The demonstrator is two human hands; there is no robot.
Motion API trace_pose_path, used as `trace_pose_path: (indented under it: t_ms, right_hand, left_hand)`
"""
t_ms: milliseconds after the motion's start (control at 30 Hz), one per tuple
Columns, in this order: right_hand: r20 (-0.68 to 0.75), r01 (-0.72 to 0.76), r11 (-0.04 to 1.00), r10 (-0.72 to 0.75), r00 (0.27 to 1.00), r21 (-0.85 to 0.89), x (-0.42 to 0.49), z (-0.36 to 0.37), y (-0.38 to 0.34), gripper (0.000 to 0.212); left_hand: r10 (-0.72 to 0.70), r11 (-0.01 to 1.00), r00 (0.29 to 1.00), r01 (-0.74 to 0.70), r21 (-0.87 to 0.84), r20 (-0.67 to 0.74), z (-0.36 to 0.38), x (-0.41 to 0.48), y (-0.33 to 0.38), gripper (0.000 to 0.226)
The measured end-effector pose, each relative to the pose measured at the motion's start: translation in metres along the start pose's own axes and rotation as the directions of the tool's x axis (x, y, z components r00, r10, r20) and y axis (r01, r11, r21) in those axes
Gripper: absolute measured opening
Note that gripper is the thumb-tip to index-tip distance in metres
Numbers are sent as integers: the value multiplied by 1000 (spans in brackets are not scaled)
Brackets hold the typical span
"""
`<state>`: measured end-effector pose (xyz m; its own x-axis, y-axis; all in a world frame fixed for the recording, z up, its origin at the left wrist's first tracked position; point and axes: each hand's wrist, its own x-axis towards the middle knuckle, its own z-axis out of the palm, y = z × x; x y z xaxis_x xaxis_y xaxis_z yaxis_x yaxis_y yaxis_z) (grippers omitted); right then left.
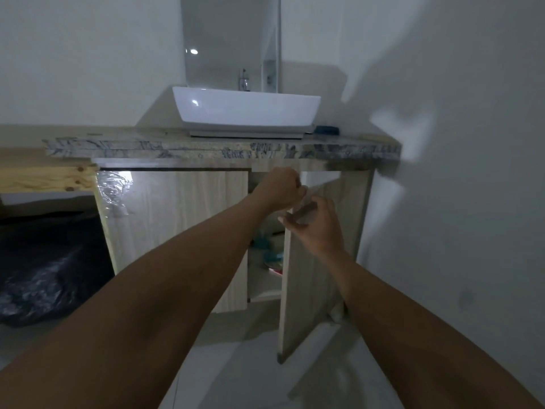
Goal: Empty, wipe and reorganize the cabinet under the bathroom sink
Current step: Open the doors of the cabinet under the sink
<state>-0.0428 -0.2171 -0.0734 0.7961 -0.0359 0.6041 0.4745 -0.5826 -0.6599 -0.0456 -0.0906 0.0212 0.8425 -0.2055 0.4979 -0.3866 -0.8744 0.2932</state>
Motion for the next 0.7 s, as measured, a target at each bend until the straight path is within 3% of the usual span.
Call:
trace_pose_path:
  t_ms: [300,433,700]
  right_hand:
    - [-164,48,997,-36,986,66,-38,-77,38,42]
    - [-226,36,998,-47,973,-51,-55,-113,58,25]
    - [-367,-39,986,-25,930,-165,-60,-180,104,18]
  left_hand:
    - [144,978,986,-130,-161,80,24,-6,90,23]
    - [192,961,973,-159,-225,129,46,2,125,25]
    - [369,894,923,-321,-312,106,90,28,185,36]
